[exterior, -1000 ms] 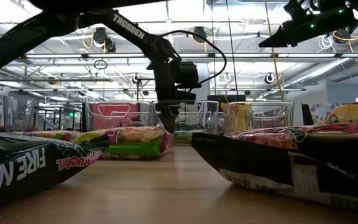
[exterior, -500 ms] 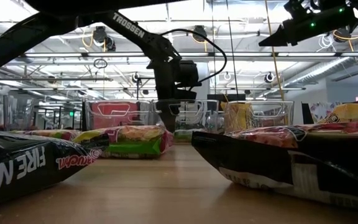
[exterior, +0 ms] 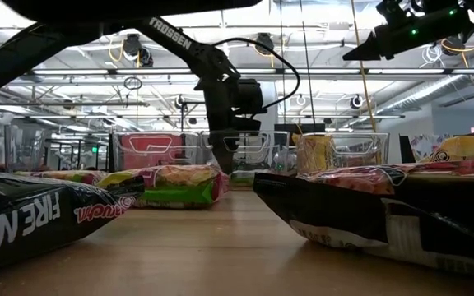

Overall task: Sort Maruchan noodles
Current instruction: Adjust the green noodle pack in the center transparent bin

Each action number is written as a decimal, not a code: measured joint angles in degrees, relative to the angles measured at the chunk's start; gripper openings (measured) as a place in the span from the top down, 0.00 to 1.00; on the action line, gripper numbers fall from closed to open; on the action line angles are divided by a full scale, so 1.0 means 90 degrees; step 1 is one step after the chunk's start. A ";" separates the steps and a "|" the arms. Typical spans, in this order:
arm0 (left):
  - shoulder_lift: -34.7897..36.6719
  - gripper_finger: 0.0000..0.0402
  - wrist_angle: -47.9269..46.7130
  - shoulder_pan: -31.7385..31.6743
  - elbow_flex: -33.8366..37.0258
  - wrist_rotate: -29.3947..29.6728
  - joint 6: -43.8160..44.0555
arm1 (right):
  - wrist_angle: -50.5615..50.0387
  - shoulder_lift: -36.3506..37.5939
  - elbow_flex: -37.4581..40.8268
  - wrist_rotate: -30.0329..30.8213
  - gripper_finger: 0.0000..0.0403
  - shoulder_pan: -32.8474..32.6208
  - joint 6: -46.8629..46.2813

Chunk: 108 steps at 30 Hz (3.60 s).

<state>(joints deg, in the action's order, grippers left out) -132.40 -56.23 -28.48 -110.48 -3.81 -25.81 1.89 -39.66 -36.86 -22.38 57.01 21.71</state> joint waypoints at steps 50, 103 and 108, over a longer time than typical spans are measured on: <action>0.0012 0.98 0.0086 -0.0125 -0.0005 -0.0133 0.0584 | 0.0000 0.0000 0.0000 -0.0002 0.78 0.0002 0.0000; 0.0012 1.00 -0.0162 -0.0158 -0.0999 -0.0101 0.0736 | 0.0039 -0.0204 0.0000 -0.0978 0.78 -0.0323 -0.1010; 0.0010 1.00 -0.0218 -0.0190 -0.1092 -0.0121 0.0734 | 0.0022 -0.0204 0.0000 -0.0985 0.78 -0.0323 -0.1010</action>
<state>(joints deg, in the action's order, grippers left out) -132.31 -58.19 -30.19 -120.31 -4.91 -19.20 2.09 -41.50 -36.86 -31.24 54.11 12.62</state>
